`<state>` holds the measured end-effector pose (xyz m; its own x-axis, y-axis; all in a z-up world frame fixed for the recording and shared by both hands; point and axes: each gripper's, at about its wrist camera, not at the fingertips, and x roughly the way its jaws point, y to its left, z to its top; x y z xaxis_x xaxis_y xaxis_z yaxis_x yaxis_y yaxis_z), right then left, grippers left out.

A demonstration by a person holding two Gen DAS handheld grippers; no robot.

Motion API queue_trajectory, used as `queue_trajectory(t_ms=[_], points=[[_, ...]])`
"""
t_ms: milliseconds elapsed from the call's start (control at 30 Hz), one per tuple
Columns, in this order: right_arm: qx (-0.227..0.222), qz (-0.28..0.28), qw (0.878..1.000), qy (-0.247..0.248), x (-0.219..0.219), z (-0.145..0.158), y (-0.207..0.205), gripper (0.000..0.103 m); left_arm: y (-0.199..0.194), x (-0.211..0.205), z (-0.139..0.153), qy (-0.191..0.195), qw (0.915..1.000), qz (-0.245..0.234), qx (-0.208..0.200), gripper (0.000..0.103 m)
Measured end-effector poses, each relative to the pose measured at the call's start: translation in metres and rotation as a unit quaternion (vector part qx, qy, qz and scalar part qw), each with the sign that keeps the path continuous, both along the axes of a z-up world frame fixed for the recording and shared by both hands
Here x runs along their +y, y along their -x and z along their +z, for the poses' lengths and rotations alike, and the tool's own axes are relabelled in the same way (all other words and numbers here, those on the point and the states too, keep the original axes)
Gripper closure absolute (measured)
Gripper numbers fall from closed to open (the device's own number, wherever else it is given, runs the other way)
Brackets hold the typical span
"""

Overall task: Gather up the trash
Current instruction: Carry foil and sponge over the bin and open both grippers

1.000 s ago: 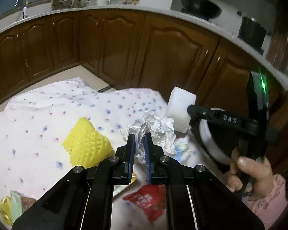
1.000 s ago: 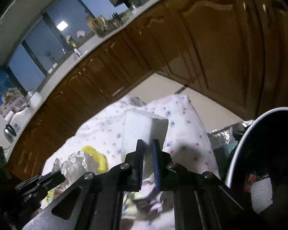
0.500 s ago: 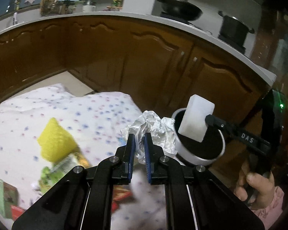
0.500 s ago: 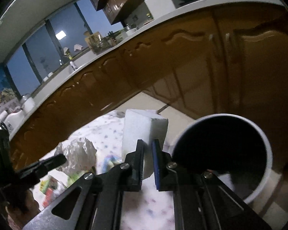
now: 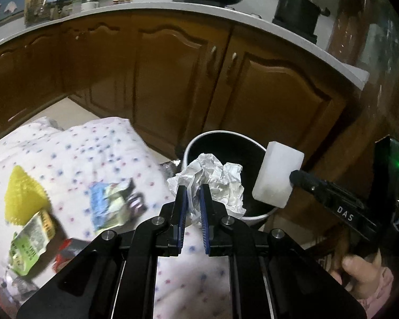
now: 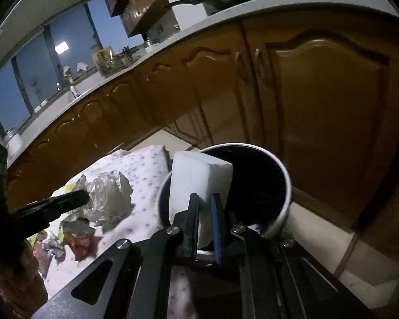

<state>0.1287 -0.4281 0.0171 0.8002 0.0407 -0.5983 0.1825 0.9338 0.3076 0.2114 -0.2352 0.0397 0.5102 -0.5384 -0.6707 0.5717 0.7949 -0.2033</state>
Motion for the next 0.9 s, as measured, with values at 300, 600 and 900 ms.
queue_trajectory(t_ms=[300,600,900], points=[[0.013,-0.007,1.000,0.006,-0.020,-0.012,-0.004,0.094,-0.012,-0.039,-0.005,-0.018,0.9997,-0.016,0.005,0.094],[0.039,-0.004,0.999,0.013,-0.029,-0.025,-0.021,0.093,-0.026,-0.063,-0.016,-0.030,0.9991,-0.023,0.017,0.094],[0.054,-0.002,0.998,-0.011,-0.039,-0.036,-0.032,0.088,-0.040,-0.089,-0.030,-0.052,0.9972,-0.039,0.037,0.090]])
